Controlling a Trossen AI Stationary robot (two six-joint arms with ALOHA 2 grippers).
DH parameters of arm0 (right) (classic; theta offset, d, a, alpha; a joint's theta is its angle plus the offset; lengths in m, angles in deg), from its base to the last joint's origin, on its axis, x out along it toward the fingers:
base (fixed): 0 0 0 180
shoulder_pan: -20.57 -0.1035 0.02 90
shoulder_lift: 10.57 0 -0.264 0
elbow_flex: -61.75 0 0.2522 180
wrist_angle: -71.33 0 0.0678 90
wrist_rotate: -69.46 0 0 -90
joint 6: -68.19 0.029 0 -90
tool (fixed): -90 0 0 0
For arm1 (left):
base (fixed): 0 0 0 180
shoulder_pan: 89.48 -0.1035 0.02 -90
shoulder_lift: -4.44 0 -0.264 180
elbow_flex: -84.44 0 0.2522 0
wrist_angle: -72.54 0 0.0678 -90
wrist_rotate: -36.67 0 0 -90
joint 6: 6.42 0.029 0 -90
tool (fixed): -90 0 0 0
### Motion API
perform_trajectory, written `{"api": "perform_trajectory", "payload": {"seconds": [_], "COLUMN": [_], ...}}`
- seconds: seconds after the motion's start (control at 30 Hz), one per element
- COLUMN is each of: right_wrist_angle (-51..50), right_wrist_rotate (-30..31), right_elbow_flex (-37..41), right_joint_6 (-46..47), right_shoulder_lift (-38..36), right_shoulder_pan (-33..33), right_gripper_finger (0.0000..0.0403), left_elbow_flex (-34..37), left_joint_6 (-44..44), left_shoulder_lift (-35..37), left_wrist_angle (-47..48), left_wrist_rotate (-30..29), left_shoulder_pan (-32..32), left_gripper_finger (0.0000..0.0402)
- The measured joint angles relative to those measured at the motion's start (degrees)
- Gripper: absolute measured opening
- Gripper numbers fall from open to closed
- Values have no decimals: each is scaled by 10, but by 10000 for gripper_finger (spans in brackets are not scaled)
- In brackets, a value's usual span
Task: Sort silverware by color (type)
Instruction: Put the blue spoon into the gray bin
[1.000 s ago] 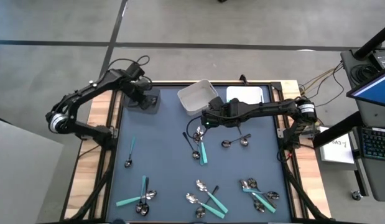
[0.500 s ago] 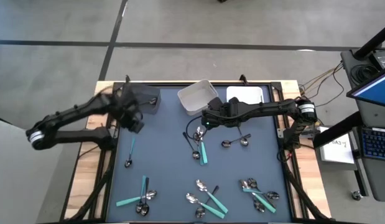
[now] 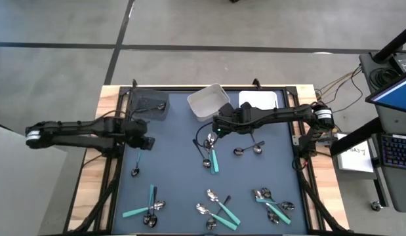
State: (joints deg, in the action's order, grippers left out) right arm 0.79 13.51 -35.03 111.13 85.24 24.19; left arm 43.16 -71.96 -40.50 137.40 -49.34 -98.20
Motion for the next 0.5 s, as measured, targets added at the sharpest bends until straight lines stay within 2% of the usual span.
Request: {"api": "perform_trajectory", "payload": {"seconds": [0.2, 0.5], "right_wrist_angle": [0, 0], "right_wrist_rotate": [-12, -12], "right_elbow_flex": [0, 0], "right_joint_6": [0, -1], "right_shoulder_lift": [0, 0], "right_shoulder_pan": [-3, -3], "right_gripper_finger": [121, 121], "left_elbow_flex": [-1, -17], "left_joint_6": [-32, -49], "left_shoulder_lift": [-56, -139], "left_wrist_angle": [-8, 9], "left_wrist_rotate": [-15, -13], "left_shoulder_pan": [44, 69], "left_gripper_finger": [113, 113]}}
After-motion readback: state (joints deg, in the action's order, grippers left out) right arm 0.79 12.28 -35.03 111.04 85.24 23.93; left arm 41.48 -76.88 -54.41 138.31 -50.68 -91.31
